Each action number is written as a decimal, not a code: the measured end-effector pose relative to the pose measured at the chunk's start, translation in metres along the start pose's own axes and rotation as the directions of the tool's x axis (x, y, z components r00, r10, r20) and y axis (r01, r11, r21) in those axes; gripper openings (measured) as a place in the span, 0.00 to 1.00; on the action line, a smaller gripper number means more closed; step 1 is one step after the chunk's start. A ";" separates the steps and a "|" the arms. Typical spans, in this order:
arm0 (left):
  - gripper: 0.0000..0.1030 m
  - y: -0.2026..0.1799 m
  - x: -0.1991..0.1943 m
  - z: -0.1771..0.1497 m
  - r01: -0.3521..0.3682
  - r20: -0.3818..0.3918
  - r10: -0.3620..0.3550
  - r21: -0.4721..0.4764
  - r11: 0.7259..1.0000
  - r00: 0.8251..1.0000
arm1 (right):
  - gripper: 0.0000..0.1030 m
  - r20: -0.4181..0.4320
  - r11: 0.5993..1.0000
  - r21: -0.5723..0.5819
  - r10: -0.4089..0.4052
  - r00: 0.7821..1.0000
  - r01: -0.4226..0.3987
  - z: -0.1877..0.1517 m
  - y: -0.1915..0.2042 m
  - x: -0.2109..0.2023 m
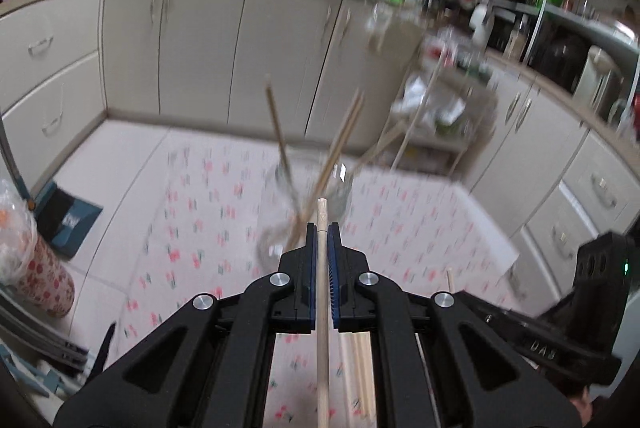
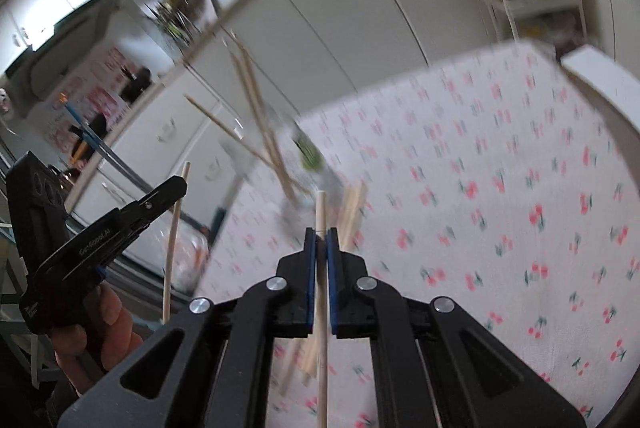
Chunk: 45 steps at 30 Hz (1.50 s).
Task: Organize utensils
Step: 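Lift the left tool's stick upright while the right tool lifts its grasped stick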
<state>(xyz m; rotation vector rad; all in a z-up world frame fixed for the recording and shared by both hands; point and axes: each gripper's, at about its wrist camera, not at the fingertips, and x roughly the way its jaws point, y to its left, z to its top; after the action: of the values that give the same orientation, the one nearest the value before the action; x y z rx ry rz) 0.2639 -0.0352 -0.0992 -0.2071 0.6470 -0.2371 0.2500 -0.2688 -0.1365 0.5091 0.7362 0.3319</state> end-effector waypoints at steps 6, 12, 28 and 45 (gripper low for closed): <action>0.05 0.008 -0.012 0.041 0.019 0.137 -0.011 -0.061 0.998 0.991 | 0.06 0.253 0.999 -0.051 0.002 0.968 0.011 0.038 0.038 -0.015; 0.05 0.022 -0.010 0.081 0.066 0.252 -0.031 -0.134 0.989 0.967 | 0.06 0.432 0.999 -0.052 0.018 0.902 0.005 0.077 0.059 -0.011; 0.05 0.030 0.031 0.129 0.070 0.458 0.045 -0.231 0.971 0.888 | 0.06 0.629 0.995 -0.102 0.049 0.776 0.021 0.126 0.094 0.032; 0.05 0.041 0.070 0.115 0.028 0.511 0.112 -0.259 0.965 0.852 | 0.06 0.598 0.982 -0.169 0.039 0.801 0.078 0.112 0.086 0.077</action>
<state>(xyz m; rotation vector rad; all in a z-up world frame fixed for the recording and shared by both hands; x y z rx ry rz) 0.3956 -0.0021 -0.0604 -0.4899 0.1328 -0.0433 0.3729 -0.1985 -0.0613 0.3941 0.0845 0.1965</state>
